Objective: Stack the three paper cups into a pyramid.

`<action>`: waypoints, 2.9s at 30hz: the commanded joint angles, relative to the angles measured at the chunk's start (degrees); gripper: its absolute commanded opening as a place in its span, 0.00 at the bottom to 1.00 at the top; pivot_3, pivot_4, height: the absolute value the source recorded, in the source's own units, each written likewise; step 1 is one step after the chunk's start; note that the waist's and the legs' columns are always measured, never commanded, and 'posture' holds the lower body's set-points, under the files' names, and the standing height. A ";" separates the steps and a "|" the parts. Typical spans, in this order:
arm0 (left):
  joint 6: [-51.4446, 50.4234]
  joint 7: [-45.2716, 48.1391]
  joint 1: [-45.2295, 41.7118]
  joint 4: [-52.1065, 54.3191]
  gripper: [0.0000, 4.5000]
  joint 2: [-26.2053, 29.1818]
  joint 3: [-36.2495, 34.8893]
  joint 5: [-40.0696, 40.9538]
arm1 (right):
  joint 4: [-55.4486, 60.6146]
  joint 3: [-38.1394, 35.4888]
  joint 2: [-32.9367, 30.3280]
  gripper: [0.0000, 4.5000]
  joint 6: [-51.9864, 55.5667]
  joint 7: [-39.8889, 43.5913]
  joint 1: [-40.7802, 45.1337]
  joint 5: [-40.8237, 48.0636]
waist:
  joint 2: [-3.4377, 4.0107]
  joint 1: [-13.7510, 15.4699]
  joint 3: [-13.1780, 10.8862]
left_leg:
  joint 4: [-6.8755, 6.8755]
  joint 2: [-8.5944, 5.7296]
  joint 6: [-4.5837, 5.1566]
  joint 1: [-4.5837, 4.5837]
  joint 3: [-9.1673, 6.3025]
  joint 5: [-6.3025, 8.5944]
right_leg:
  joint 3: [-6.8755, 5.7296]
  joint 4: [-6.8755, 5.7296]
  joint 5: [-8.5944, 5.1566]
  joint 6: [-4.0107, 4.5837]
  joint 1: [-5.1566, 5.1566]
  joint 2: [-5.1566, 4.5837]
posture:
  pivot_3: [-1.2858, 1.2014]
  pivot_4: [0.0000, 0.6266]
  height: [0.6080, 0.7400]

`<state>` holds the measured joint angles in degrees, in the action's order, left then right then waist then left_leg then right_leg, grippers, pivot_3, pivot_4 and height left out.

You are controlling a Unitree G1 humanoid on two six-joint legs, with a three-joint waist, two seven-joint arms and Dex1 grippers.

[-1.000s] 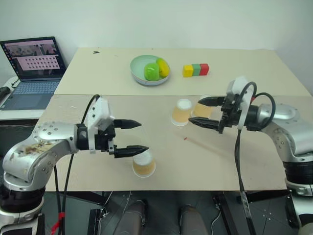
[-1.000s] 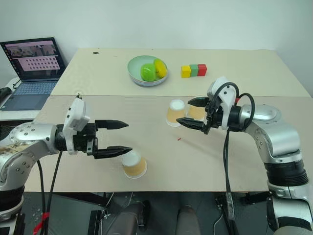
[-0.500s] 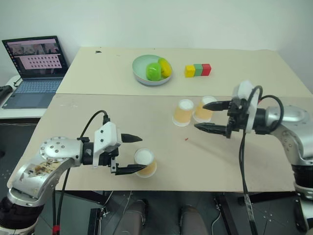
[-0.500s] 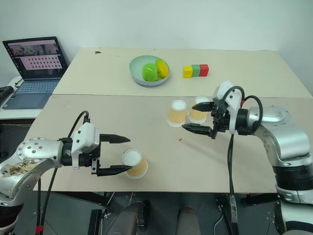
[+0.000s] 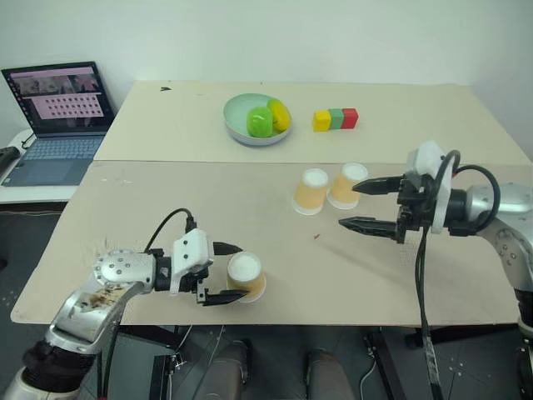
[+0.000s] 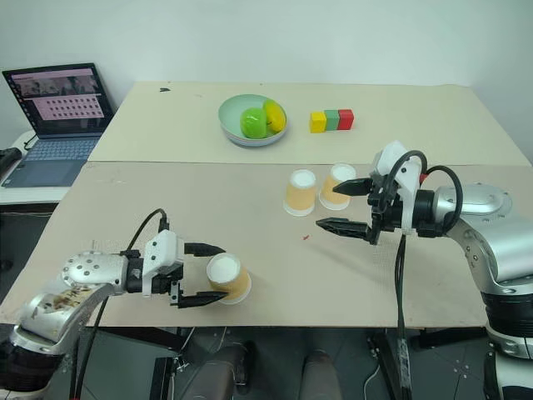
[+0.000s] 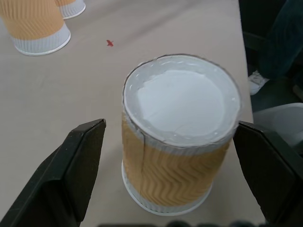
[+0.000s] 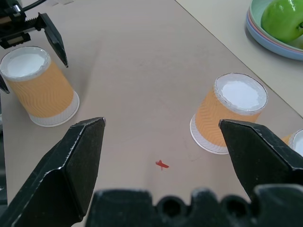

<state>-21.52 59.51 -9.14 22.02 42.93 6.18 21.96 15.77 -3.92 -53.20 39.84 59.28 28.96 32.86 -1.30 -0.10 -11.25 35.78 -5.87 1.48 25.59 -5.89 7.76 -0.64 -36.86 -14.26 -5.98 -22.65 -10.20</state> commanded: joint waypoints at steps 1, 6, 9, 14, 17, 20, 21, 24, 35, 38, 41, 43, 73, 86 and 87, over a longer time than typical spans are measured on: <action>1.46 -0.58 -2.17 -0.14 0.99 -0.55 -0.13 -0.96 | 2.08 -3.18 -1.28 1.00 0.62 -0.61 0.95 1.06 | 0.00 0.04 0.00 | 0.00 0.01 0.00 0.00 0.00 0.00 | -0.01 0.00 0.00 0.00 -0.01 0.01 | 0.52 0.24 1.00; -0.92 -0.55 -6.39 -0.39 0.99 -1.06 -0.37 -0.10 | 2.53 -3.92 -1.26 1.00 0.98 -1.28 0.46 1.18 | 0.00 0.22 0.00 | 0.01 0.00 -0.02 0.00 0.00 0.01 | -0.02 0.00 0.00 -0.01 0.01 0.00 | 0.52 0.24 1.00; -1.77 0.13 -7.84 -0.11 0.99 -1.00 -0.08 0.27 | 2.55 -3.97 -0.96 1.00 0.95 -1.67 0.49 0.98 | 0.00 0.13 0.00 | 0.01 0.00 0.00 0.00 0.00 0.00 | -0.02 0.00 0.00 -0.01 0.01 0.01 | 0.52 0.24 1.00; -1.81 0.32 -8.33 -0.45 0.99 -1.38 -0.03 0.28 | 2.42 -3.93 -0.69 1.00 0.72 -2.32 0.51 0.87 | 0.00 0.02 0.00 | -0.01 0.00 0.22 0.01 0.00 -0.14 | -0.01 -0.01 0.00 -0.01 0.04 0.01 | 0.52 0.24 1.00; -2.02 -0.11 -8.61 -0.70 0.99 -2.00 -0.16 0.41 | 2.48 -3.85 -0.70 1.00 0.57 -2.76 0.25 0.69 | 0.00 0.05 0.00 | 0.00 0.00 0.21 0.00 0.00 -0.13 | -0.02 -0.01 0.00 -0.01 0.04 0.00 | 0.52 0.24 1.00; -2.28 -0.02 -8.91 -0.92 0.78 -2.34 -0.14 0.65 | 2.57 -3.91 -0.68 1.00 0.60 -3.02 0.17 0.78 | 0.00 0.07 0.00 | 0.00 0.00 0.21 0.00 0.00 -0.13 | -0.02 -0.01 -0.01 -0.01 0.04 0.00 | 0.52 0.24 1.00; -2.59 0.10 -9.06 -0.95 0.69 -2.31 -0.02 0.67 | 2.60 -3.92 -0.75 1.00 0.58 -3.10 0.10 0.72 | 0.00 0.06 0.00 | 0.00 0.00 0.21 0.00 0.00 -0.13 | -0.02 -0.01 -0.01 -0.01 0.04 0.01 | 0.52 0.24 1.00; -3.22 -0.39 -9.82 -1.24 0.63 -2.59 0.27 0.34 | 2.63 -4.03 -0.86 1.00 0.57 -3.31 -0.05 0.77 | 0.00 0.08 0.00 | -0.01 0.00 0.22 0.00 0.00 -0.13 | -0.02 0.00 -0.01 -0.01 0.05 0.00 | 0.52 0.24 1.00; -7.13 -3.60 -25.74 -14.88 0.63 -6.31 -2.51 0.82 | 4.07 -4.79 -0.75 1.00 0.90 -4.59 -1.51 1.04 | -0.01 0.42 -0.01 | 0.03 -0.01 0.24 0.00 -0.02 -0.15 | -0.06 -0.04 -0.02 -0.05 0.17 0.01 | 0.52 0.24 1.00; -12.39 -4.80 -33.39 -19.22 0.63 -8.11 -2.56 2.02 | 5.02 -5.64 -0.95 1.00 1.34 -5.09 -2.60 1.58 | -0.02 0.61 0.00 | 0.09 -0.06 0.24 0.03 -0.08 -0.15 | -0.13 0.01 -0.16 -0.31 0.26 0.00 | 0.52 0.24 1.00; -20.63 -6.94 -45.27 -25.42 0.63 -12.36 -4.02 5.44 | 6.00 -6.48 -0.94 1.00 1.68 -5.86 -4.04 1.90 | -0.03 0.75 -0.01 | 0.08 -0.13 0.32 0.08 -0.10 -0.16 | -0.13 0.02 -0.15 -0.30 0.30 -0.02 | 0.52 0.24 1.00; -20.73 -6.13 -53.34 -31.16 0.63 -14.77 -2.88 4.46 | 6.85 -7.10 -0.60 1.00 1.87 -6.62 -5.11 2.12 | -0.06 0.76 -0.03 | 0.16 -0.13 0.33 0.25 -0.17 -0.16 | -0.23 0.00 -0.14 -0.32 0.24 -0.01 | 0.52 0.24 1.00; 21.82 -3.49 -85.26 -94.40 0.63 -39.98 -0.21 -18.85 | 23.04 -12.25 6.57 1.00 6.22 -23.28 -17.74 8.34 | -0.13 -0.61 -0.06 | 0.40 -0.29 0.46 0.50 -0.10 -0.12 | -0.28 -0.20 -0.34 -0.81 0.13 -0.19 | 0.52 0.24 1.00; 23.04 -5.04 -84.11 -95.76 0.63 -41.19 -1.70 -21.73 | 25.46 -13.85 5.91 1.00 7.11 -25.85 -19.40 10.81 | -0.13 -0.63 -0.06 | 0.47 -0.29 0.47 0.50 -0.10 -0.11 | -0.28 -0.25 -0.33 -0.83 0.14 -0.19 | 0.52 0.24 1.00; 23.07 -5.14 -83.92 -95.85 0.63 -41.24 -1.81 -21.95 | 25.56 -13.94 5.79 1.00 7.20 -25.96 -19.35 10.99 | -0.13 -0.63 -0.06 | 0.47 -0.29 0.47 0.50 -0.10 -0.11 | -0.28 -0.25 -0.33 -0.83 0.14 -0.19 | 0.52 0.24 1.00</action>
<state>0.22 54.80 -92.31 -74.58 1.85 5.48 0.04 39.10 -15.41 -46.65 46.77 33.63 9.44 42.77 -1.42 -0.73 -11.30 36.25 -6.16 1.95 26.09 -5.99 7.65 -0.92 -37.11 -14.59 -6.81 -22.51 -10.39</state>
